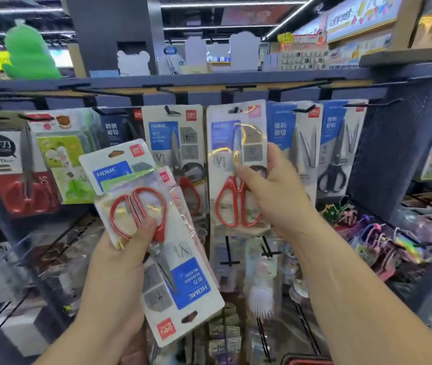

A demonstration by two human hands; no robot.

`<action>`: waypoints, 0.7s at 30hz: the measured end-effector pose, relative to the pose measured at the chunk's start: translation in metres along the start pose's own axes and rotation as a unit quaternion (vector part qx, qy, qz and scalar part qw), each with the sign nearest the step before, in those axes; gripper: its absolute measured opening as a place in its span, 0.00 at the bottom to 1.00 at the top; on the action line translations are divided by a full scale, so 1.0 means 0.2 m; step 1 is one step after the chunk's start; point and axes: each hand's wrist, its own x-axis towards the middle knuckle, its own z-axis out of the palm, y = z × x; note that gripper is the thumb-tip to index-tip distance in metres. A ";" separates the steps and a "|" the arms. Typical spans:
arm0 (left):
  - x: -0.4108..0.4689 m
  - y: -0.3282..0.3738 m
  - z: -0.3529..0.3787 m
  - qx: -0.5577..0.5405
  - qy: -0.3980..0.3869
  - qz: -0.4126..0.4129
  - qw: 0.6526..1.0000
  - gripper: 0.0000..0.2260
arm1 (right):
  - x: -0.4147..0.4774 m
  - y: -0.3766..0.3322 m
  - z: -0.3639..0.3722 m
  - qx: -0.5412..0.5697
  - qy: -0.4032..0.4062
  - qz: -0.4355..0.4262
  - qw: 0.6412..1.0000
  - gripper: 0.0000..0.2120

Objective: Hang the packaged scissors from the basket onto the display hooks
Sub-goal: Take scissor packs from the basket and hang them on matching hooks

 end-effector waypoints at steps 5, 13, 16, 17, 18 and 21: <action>-0.01 -0.02 -0.01 0.008 0.005 -0.008 1.000 0.19 | 0.09 0.07 0.04 -0.026 0.031 0.032 0.999 0.08; -0.02 0.00 -0.01 -0.003 0.005 0.000 1.000 0.17 | 0.31 0.21 0.16 -0.207 0.095 0.108 0.968 0.15; -0.02 0.02 -0.02 -0.005 0.004 0.001 1.000 0.16 | 0.25 0.19 0.16 -0.181 0.108 0.094 0.973 0.22; -0.02 0.03 -0.03 -0.006 0.007 0.001 1.000 0.16 | 0.20 0.17 0.17 -0.157 0.117 0.072 0.978 0.27; -0.02 0.03 -0.03 -0.008 0.009 0.000 1.000 0.16 | 0.14 0.13 0.18 -0.144 0.130 0.042 0.980 0.31; -0.02 0.04 -0.05 -0.013 0.013 -0.004 1.000 0.16 | -0.10 0.01 0.24 -0.123 0.101 -0.033 0.987 0.31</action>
